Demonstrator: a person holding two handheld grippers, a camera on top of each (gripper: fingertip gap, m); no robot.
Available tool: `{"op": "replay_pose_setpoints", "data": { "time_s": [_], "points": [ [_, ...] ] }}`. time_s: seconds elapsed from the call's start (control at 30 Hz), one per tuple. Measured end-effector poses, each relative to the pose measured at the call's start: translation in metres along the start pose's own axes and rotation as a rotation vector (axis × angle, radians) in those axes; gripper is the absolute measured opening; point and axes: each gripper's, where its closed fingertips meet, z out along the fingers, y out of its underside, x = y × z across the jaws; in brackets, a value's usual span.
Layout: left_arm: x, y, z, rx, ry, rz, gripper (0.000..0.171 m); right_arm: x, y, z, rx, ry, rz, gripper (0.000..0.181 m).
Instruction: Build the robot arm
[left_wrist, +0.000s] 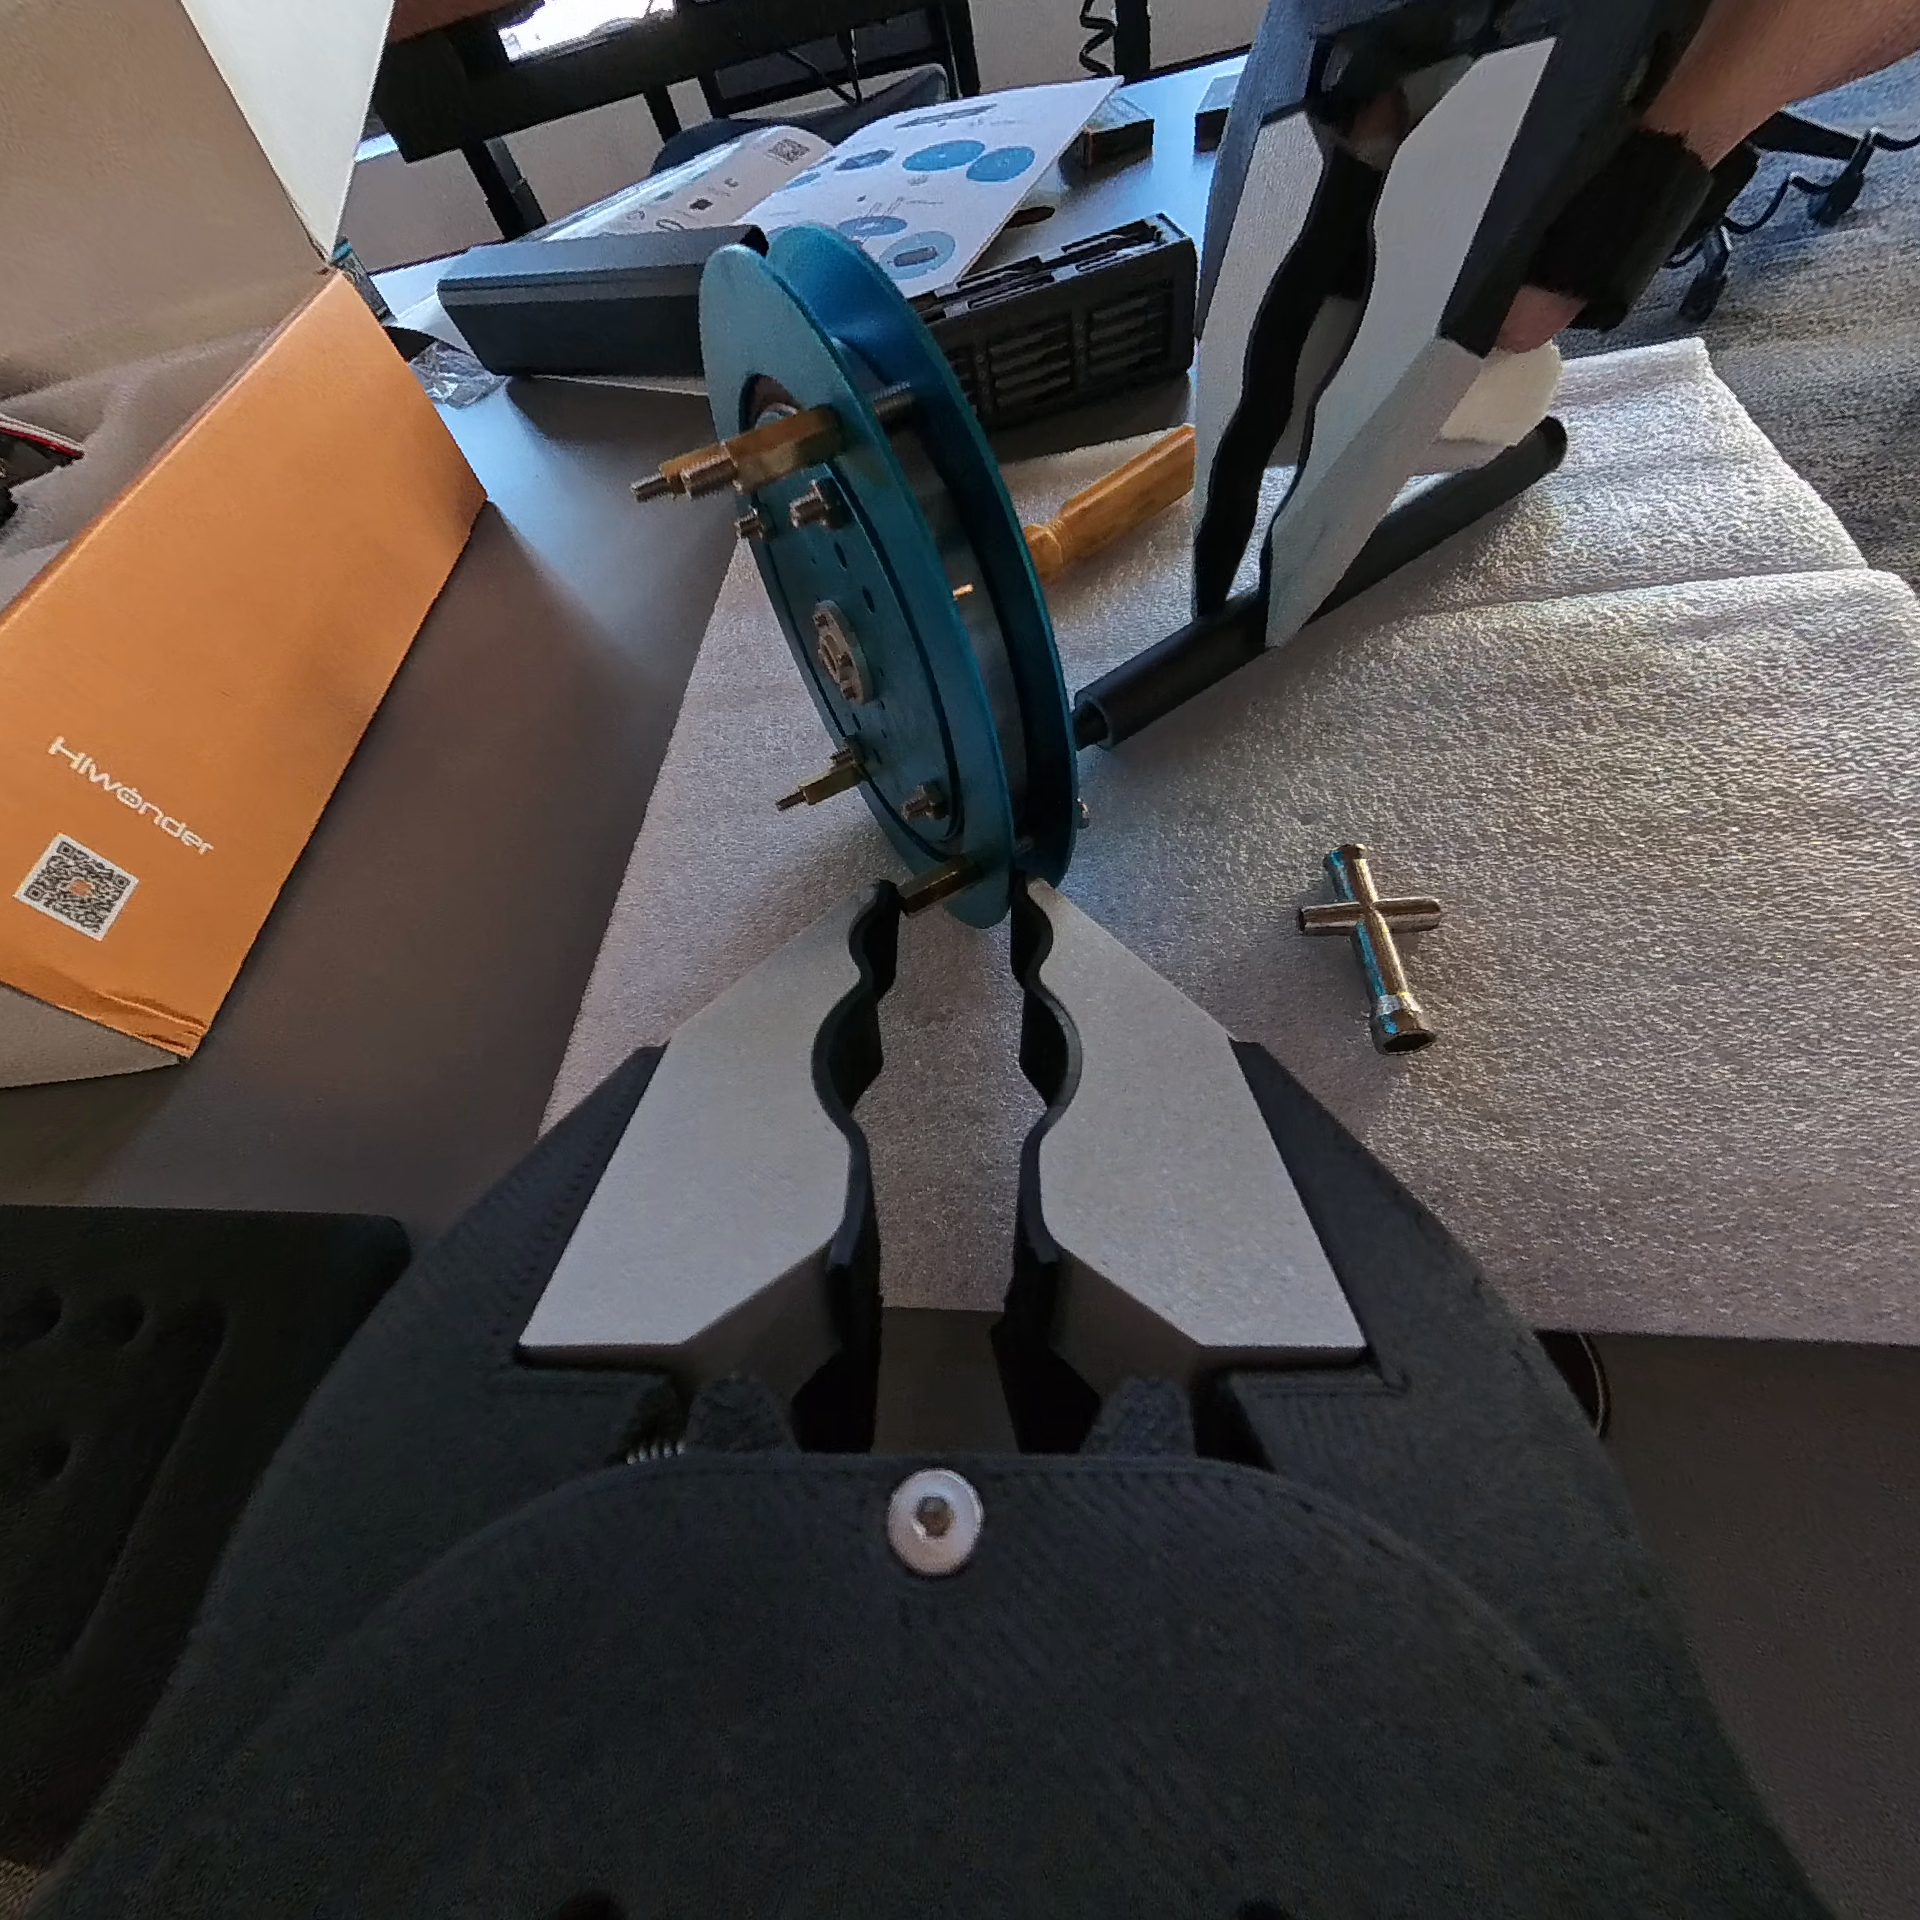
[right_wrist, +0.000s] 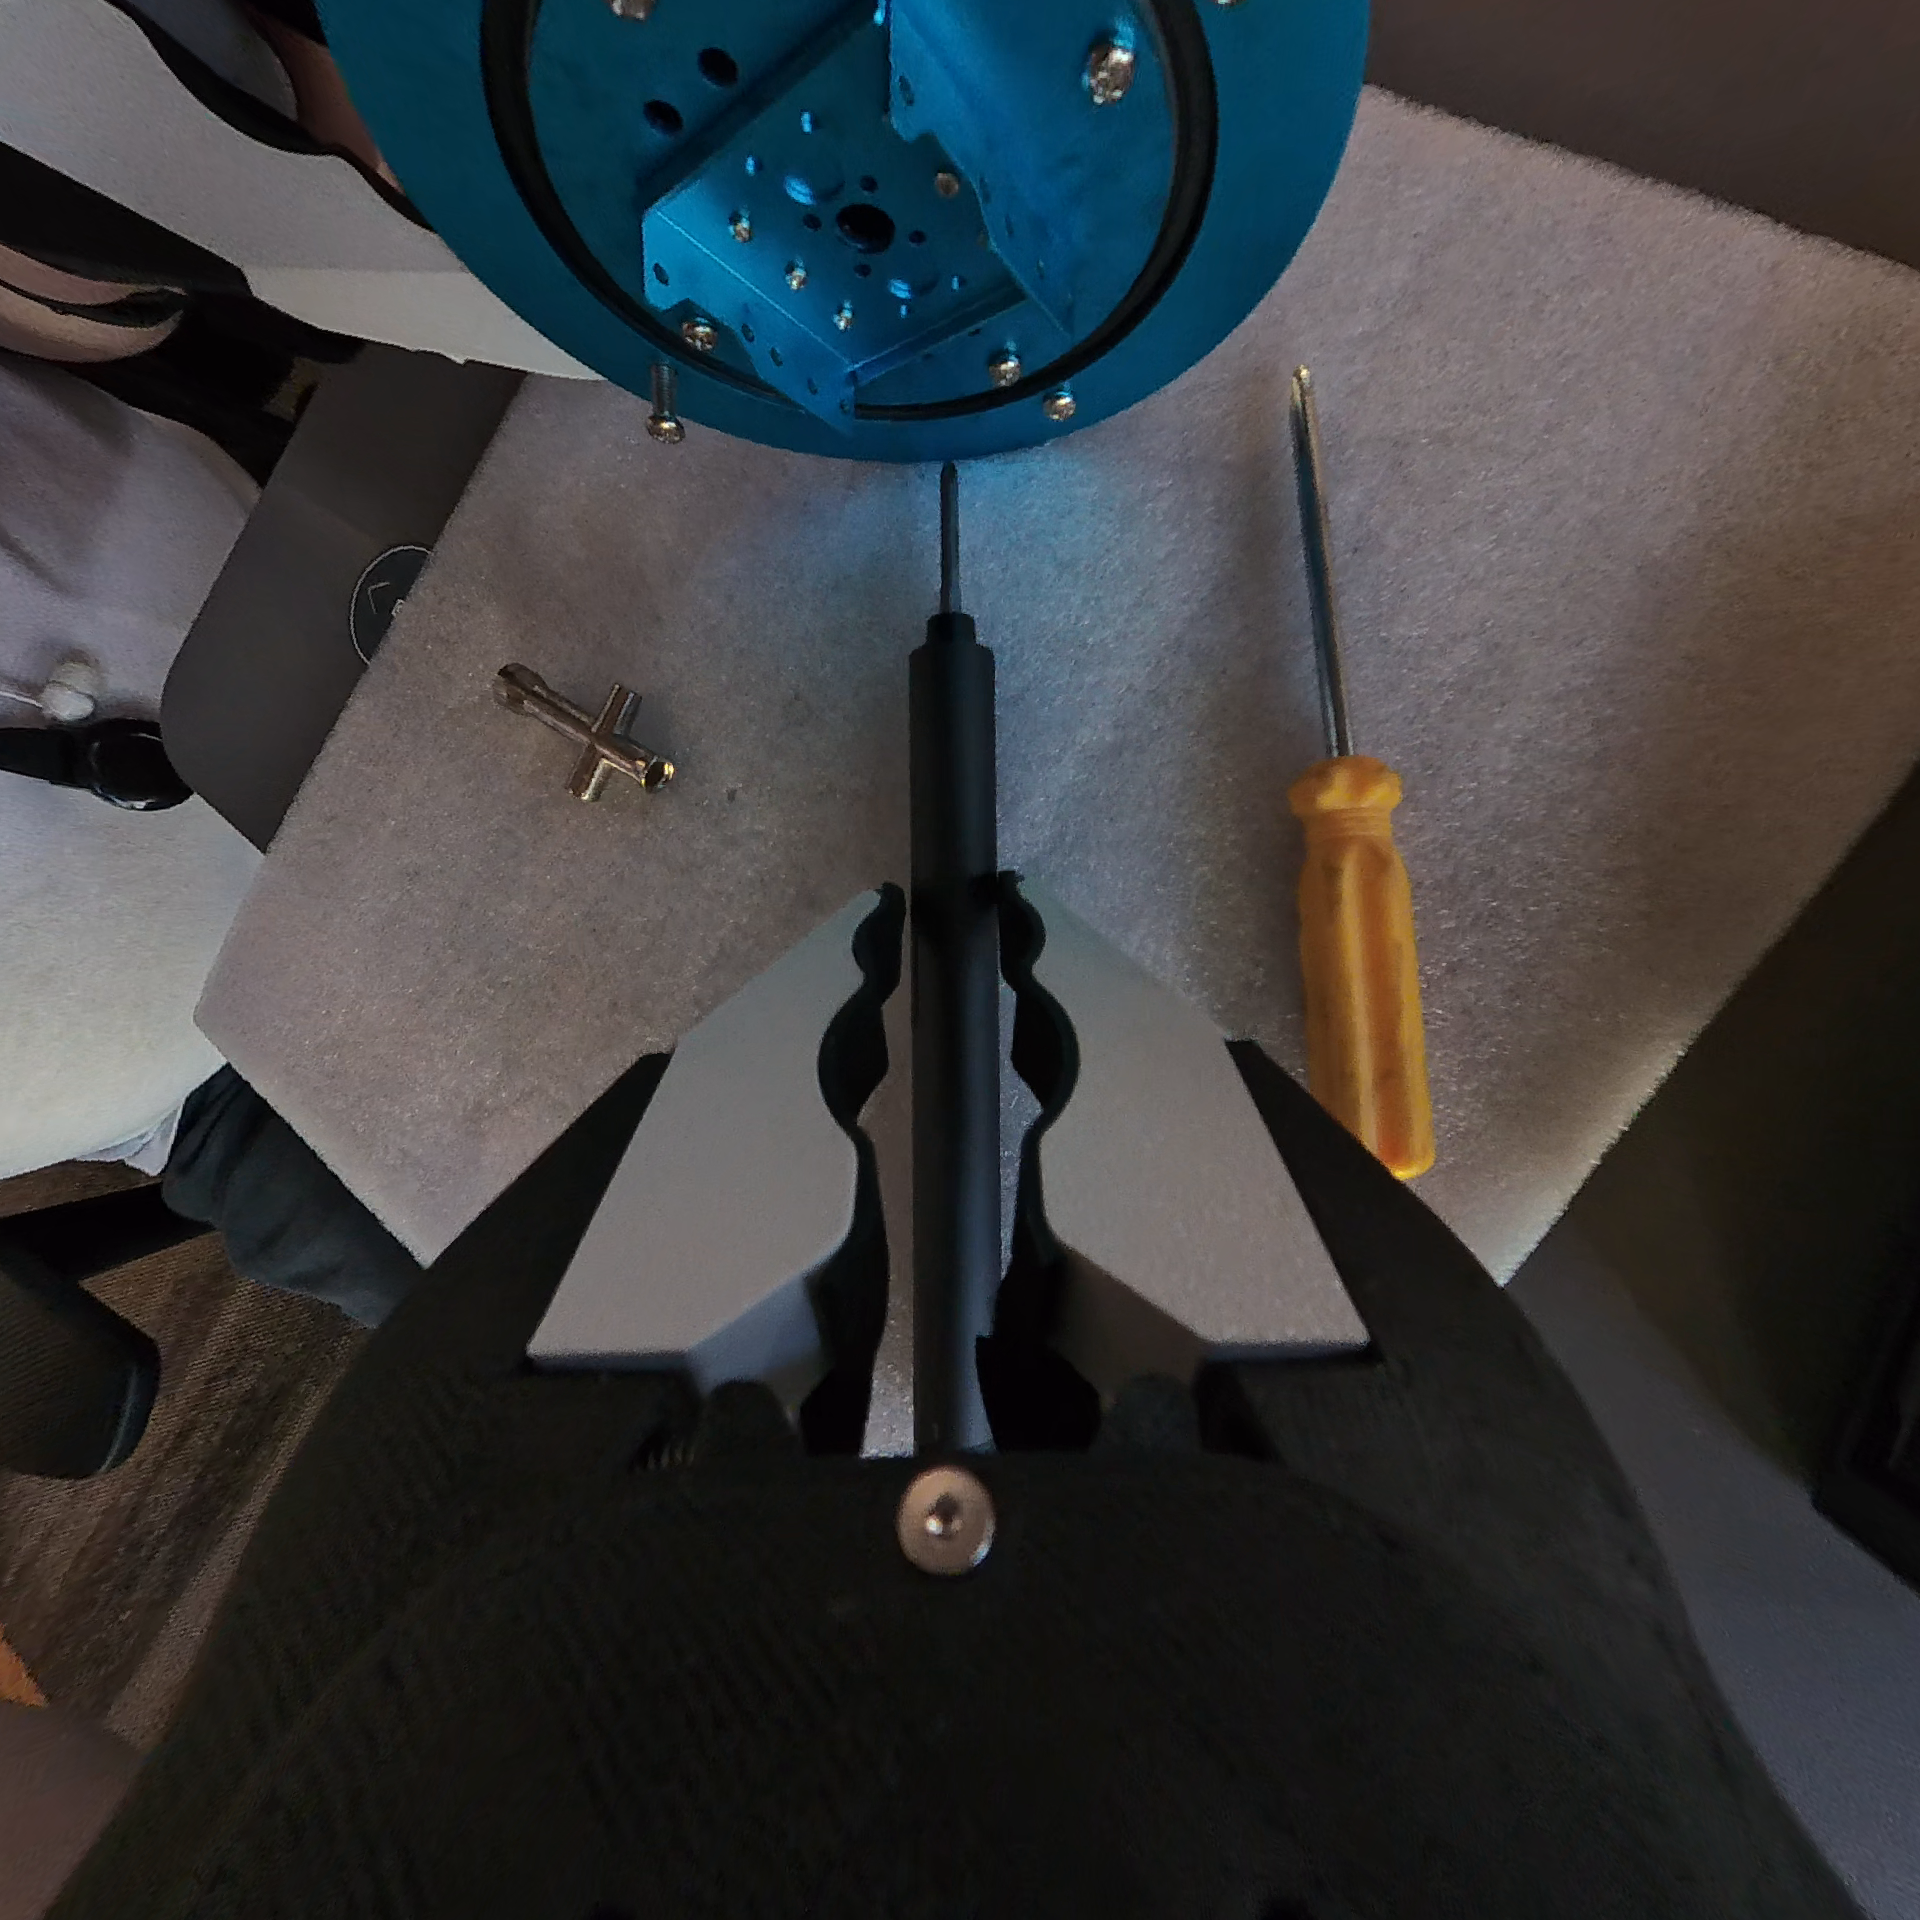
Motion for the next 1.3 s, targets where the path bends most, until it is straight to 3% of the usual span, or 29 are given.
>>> {"op": "replay_pose_setpoints", "data": {
  "time_s": [0.53, 1.0, 1.3],
  "points": [
    [-0.001, 0.0, 0.0, 0.002, 0.008, -0.02, 0.02, 0.002, 0.002, 0.007, -0.024, 0.025, 0.008, 0.015],
    [-0.002, 0.0, 0.0, 0.002, 0.009, -0.027, 0.02, -0.018, 0.006, -0.006, -0.179, 0.348, -0.195, 0.015],
    [-0.001, 0.0, 0.0, 0.001, 0.006, -0.02, 0.02, -0.046, -0.003, -0.008, -0.203, 0.441, -0.251, 0.015]
  ]
}}
